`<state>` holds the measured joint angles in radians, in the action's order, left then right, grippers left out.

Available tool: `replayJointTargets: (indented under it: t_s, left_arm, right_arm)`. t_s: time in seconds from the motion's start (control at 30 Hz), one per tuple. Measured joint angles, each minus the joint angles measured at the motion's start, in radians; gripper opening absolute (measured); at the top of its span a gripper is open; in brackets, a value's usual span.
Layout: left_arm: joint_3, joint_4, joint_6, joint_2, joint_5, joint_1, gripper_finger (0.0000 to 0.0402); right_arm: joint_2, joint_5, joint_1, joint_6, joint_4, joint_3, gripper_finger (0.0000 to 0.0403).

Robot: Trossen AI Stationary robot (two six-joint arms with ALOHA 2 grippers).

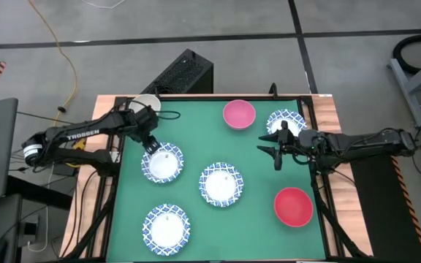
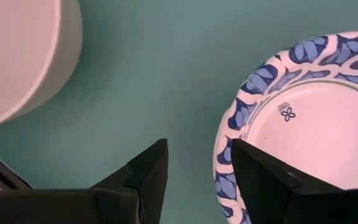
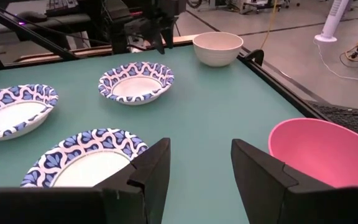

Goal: Nest bowls inside each other
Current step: Stack the white with blue patterned bowl on top of the white with blue patterned bowl

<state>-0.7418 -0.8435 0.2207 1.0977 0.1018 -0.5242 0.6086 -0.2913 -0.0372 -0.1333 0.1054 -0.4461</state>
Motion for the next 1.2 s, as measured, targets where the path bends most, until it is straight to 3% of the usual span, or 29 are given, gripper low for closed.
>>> replayJointTargets:
  t_s: [0.77,0.97,1.2]
  left_arm:
    - [0.081,0.093,0.038,0.008,-0.09,-0.008,0.0167]
    - [0.081,0.097,0.052,0.084,-0.105,-0.008,0.0167]
    - [0.081,0.154,0.036,0.21,-0.201,-0.008,0.0167]
  right_arm:
    - [0.002,0.001,-0.001,0.002,0.0,0.0,0.0191]
    - [0.002,0.001,-0.001,0.002,0.0,0.0,0.0192]
    - [0.002,0.001,-0.001,0.001,0.014,0.0,0.0192]
